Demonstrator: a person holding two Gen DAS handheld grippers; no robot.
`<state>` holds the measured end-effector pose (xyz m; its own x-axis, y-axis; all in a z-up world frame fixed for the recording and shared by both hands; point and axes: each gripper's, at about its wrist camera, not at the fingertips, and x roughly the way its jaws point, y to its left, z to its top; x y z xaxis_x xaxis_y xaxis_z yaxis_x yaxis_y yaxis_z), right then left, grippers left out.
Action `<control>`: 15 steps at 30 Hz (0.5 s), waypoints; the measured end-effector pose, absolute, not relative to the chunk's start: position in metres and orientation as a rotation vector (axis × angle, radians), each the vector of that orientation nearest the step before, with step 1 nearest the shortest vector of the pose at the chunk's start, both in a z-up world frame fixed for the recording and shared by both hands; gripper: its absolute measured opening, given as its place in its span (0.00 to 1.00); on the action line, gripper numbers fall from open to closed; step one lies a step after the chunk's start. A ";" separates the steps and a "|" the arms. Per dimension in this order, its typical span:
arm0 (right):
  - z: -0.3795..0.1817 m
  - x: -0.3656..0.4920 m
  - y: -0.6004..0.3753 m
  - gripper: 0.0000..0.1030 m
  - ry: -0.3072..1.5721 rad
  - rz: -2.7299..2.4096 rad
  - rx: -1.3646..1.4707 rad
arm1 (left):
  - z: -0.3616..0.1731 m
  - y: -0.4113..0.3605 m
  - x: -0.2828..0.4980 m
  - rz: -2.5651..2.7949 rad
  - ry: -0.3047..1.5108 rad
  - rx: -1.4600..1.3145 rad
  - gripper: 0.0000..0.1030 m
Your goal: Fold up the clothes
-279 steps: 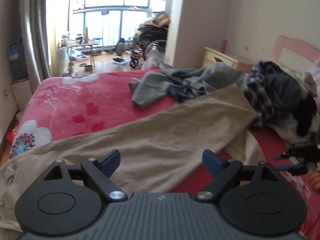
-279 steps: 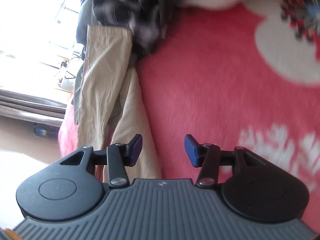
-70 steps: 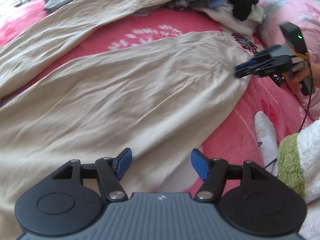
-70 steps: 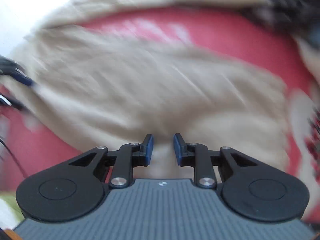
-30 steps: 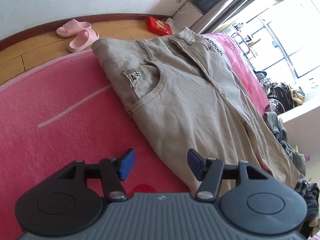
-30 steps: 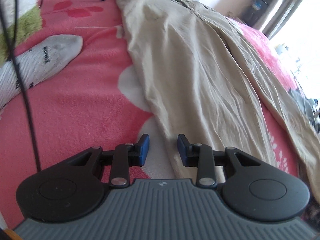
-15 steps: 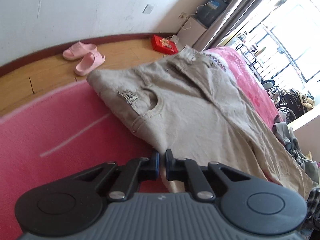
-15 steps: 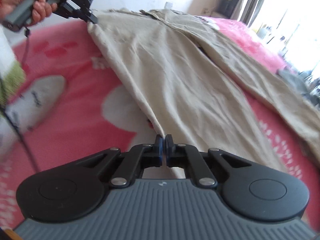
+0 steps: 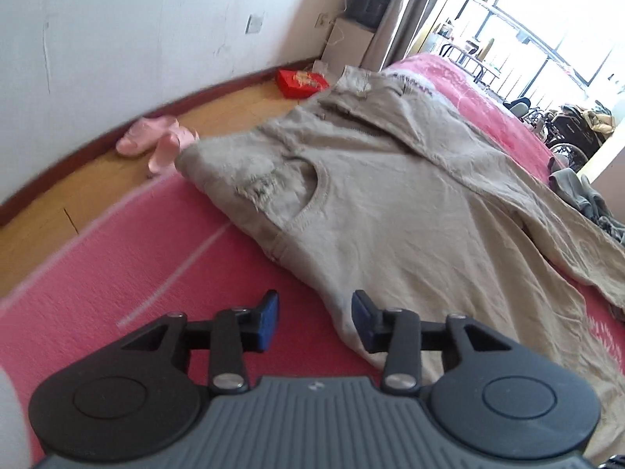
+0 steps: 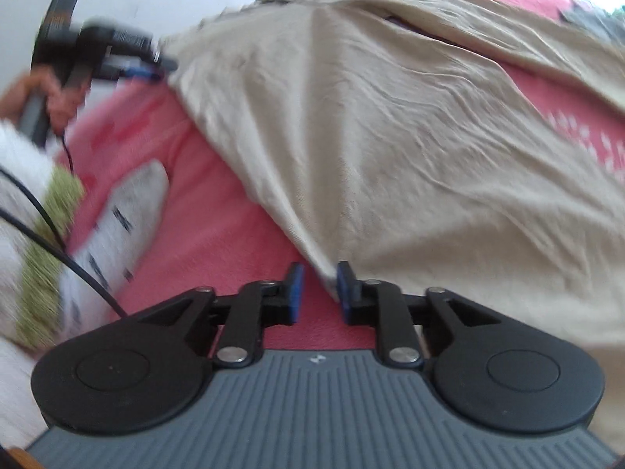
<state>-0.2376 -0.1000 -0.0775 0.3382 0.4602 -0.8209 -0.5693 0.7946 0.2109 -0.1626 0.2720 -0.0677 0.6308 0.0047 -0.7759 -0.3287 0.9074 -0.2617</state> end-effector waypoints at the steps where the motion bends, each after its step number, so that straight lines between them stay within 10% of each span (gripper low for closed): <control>1: -0.074 -0.238 -0.103 0.29 1.018 0.667 -0.087 | -0.063 0.271 -0.164 0.196 0.853 -0.378 0.47; 6: -0.043 -0.230 -0.110 0.88 0.906 0.626 0.005 | -0.043 0.259 -0.160 0.155 0.807 -0.328 0.65; 15: -0.030 -0.217 -0.125 0.99 0.861 0.509 0.111 | -0.028 0.214 -0.156 0.037 0.752 -0.239 0.91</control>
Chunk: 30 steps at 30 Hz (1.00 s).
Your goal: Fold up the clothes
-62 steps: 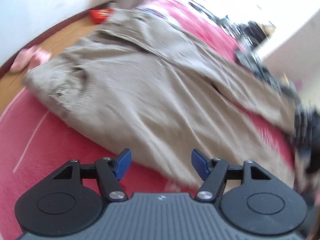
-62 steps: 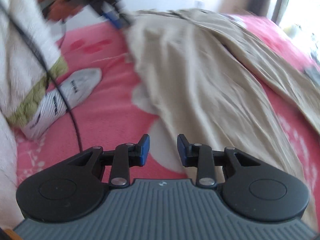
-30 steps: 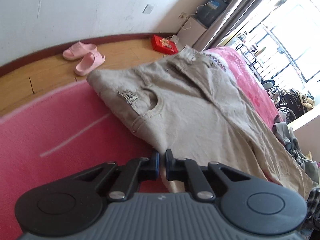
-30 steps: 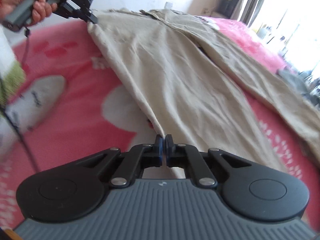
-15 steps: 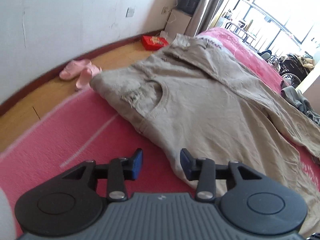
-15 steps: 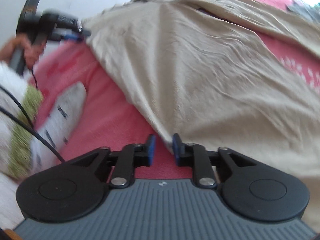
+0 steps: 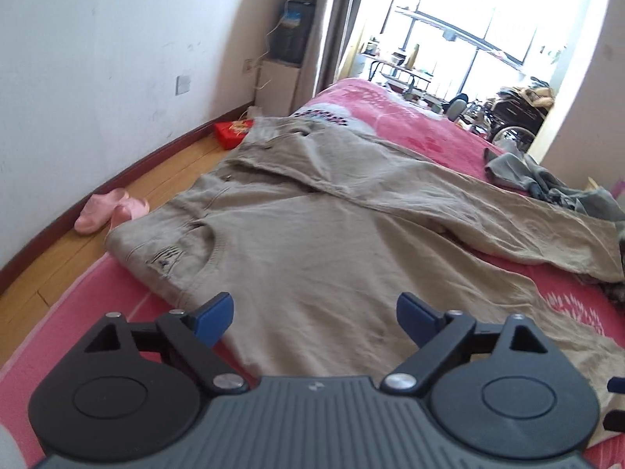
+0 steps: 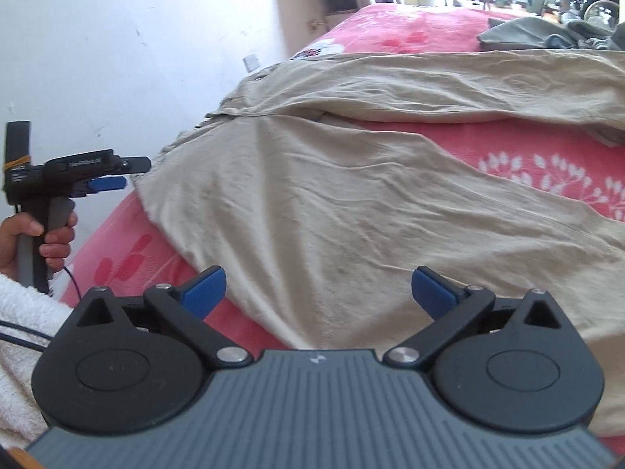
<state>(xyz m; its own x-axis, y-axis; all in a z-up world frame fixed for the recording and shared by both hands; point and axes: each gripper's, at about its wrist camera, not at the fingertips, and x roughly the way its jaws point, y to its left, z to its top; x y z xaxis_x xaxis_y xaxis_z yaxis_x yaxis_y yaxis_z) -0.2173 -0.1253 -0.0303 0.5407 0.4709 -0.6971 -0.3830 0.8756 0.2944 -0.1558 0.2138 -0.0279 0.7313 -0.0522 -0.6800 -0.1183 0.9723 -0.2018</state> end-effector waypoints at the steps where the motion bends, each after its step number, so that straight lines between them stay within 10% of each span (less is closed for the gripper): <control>1: -0.030 -0.218 -0.125 0.99 0.857 0.503 0.099 | -0.027 0.209 -0.156 0.033 0.745 -0.222 0.91; 30: -0.033 -0.215 -0.127 0.99 0.854 0.411 0.076 | -0.023 0.180 -0.169 0.003 0.717 -0.163 1.00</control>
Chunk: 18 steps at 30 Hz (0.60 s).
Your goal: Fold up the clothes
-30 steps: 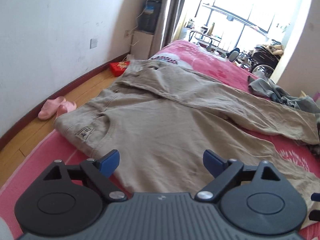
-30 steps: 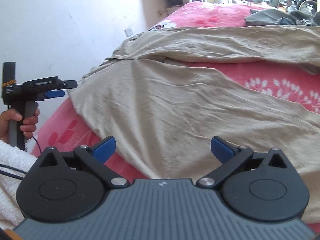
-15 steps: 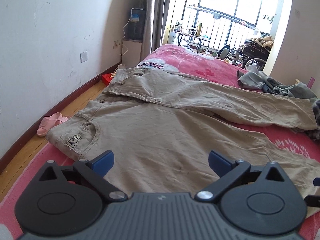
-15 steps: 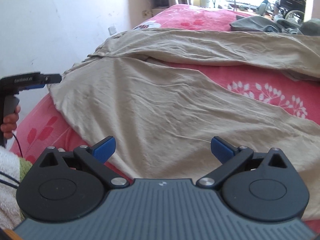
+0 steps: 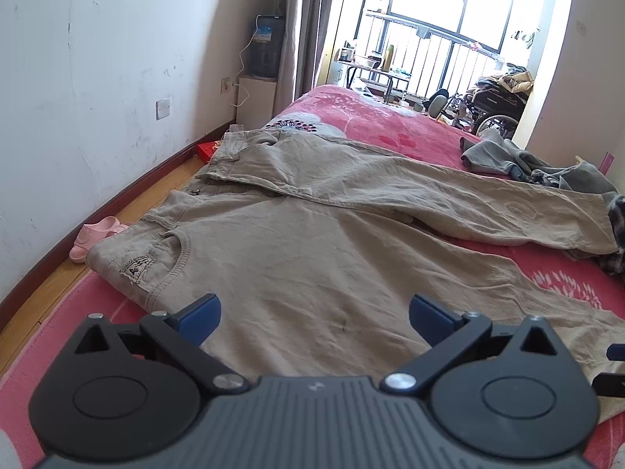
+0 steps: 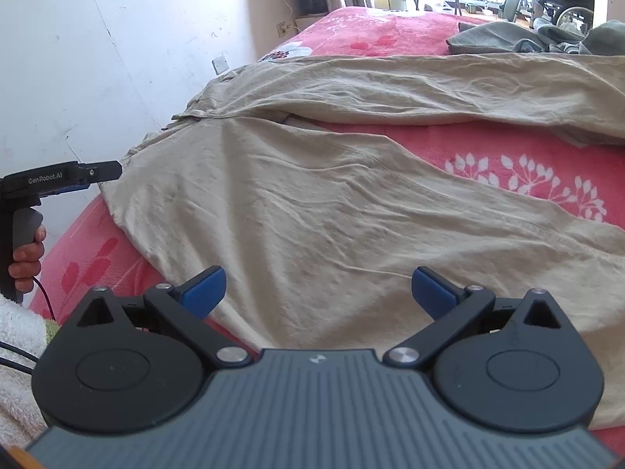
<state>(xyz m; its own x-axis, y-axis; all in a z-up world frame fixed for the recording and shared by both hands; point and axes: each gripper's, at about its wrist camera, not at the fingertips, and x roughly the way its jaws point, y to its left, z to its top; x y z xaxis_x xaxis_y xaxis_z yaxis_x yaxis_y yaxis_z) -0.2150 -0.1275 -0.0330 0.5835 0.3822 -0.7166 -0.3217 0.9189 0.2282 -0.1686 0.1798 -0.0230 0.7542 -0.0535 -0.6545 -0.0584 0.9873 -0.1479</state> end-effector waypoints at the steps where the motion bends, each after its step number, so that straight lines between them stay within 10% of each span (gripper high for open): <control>1: -0.032 -0.214 -0.128 0.99 0.854 0.411 0.077 | -0.023 0.180 -0.169 0.002 0.718 -0.165 1.00; 18: -0.036 -0.203 -0.151 0.99 0.921 0.360 0.185 | -0.023 0.179 -0.169 -0.001 0.721 -0.170 1.00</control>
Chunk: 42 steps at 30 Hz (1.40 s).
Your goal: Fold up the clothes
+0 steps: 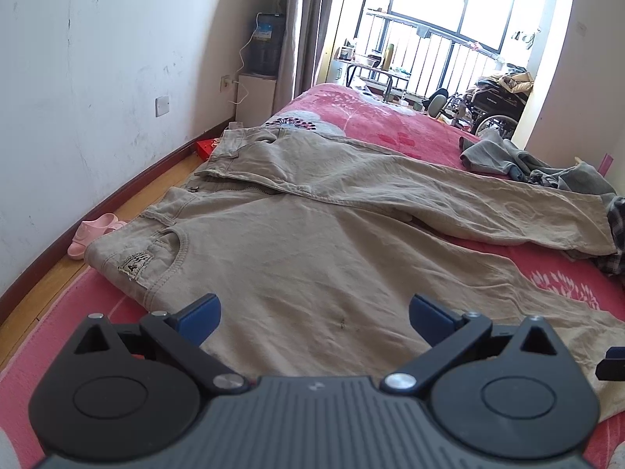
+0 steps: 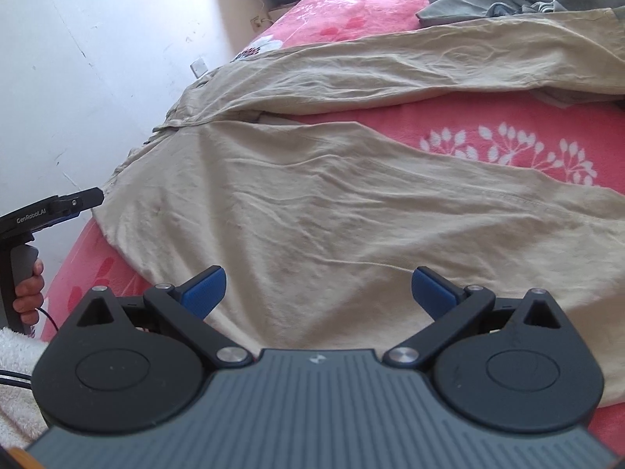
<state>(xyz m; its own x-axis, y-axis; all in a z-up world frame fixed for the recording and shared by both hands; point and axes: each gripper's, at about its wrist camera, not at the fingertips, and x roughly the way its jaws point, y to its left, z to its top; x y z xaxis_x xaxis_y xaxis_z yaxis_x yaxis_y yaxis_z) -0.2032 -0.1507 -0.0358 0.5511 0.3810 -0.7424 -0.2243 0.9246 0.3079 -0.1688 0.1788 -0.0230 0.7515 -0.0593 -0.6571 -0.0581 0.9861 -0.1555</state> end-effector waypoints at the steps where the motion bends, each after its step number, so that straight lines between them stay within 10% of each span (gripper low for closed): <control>1: -0.035 -0.203 -0.151 0.99 0.917 0.357 0.181 | -0.023 0.179 -0.169 -0.001 0.721 -0.171 1.00; 42: -0.027 -0.210 -0.147 0.99 0.883 0.415 0.127 | -0.025 0.182 -0.169 -0.007 0.740 -0.210 1.00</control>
<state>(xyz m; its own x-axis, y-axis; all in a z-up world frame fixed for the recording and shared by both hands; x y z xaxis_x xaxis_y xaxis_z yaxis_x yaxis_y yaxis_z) -0.2098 -0.1471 -0.0271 0.5613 0.4029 -0.7229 -0.2994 0.9132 0.2765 -0.1689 0.1820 -0.0251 0.7397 -0.0798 -0.6682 -0.0680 0.9790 -0.1921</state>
